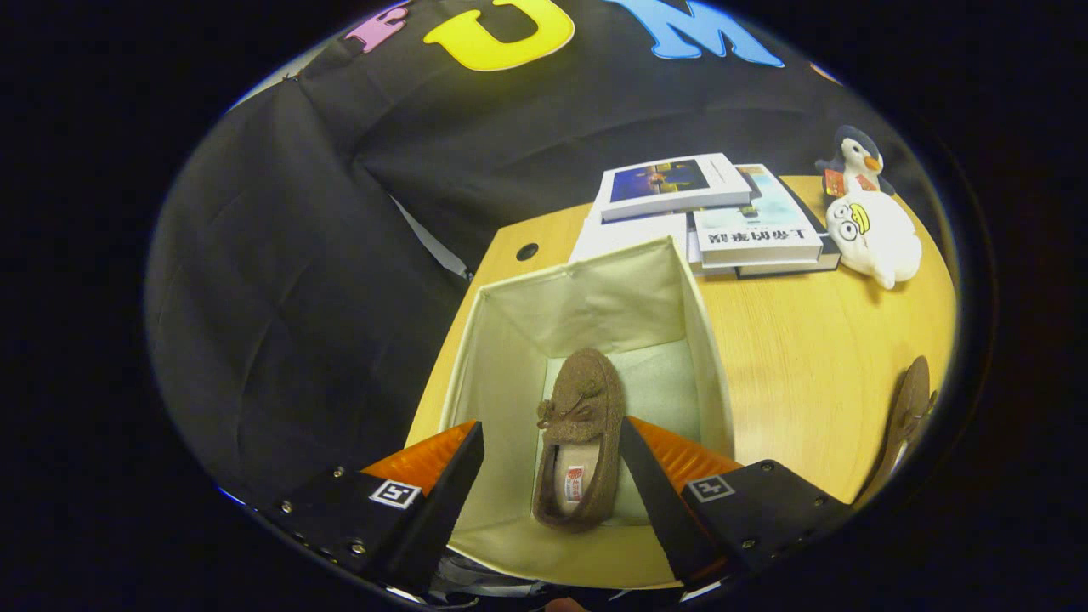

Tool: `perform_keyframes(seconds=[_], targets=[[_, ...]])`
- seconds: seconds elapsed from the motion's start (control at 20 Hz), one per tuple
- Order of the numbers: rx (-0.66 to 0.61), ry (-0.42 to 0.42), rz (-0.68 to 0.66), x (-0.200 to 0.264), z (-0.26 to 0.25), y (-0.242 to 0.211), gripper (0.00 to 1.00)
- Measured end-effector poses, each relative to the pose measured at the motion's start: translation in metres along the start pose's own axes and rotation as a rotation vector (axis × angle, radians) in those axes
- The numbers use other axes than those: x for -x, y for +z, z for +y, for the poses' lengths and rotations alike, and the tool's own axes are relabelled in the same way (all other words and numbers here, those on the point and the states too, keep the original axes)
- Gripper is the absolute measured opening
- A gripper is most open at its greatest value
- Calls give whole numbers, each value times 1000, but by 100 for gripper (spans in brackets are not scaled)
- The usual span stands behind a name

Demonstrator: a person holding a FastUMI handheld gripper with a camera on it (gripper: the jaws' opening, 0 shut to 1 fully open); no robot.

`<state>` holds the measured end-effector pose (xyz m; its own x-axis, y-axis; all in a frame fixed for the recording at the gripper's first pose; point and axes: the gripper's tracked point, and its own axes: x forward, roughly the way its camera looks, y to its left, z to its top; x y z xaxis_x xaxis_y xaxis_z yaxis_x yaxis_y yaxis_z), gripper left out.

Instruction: Open the storage box then place both shoes into the box .Put the left shoe in first, then the right shoe, with the right side of both shoes facing outward in a uniform manner.

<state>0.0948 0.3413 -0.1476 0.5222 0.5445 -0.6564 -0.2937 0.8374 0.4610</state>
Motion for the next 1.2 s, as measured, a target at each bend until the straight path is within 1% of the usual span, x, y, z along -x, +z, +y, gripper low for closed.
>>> perform_keyframes(seconds=[0.15, 0.4, 0.55, 0.9, 1.05, 1.2], targets=[[22, 9, -65, 34, -12, 20, 98], [24, -38, -161, 89, -62, 45, 98], [15, -114, -200, 120, -113, 48, 98], [-59, -304, -228, 180, -233, 24, 98], [-58, -372, -224, 197, -274, 9, 98], [-39, -439, -190, 208, -307, -11, 98]])
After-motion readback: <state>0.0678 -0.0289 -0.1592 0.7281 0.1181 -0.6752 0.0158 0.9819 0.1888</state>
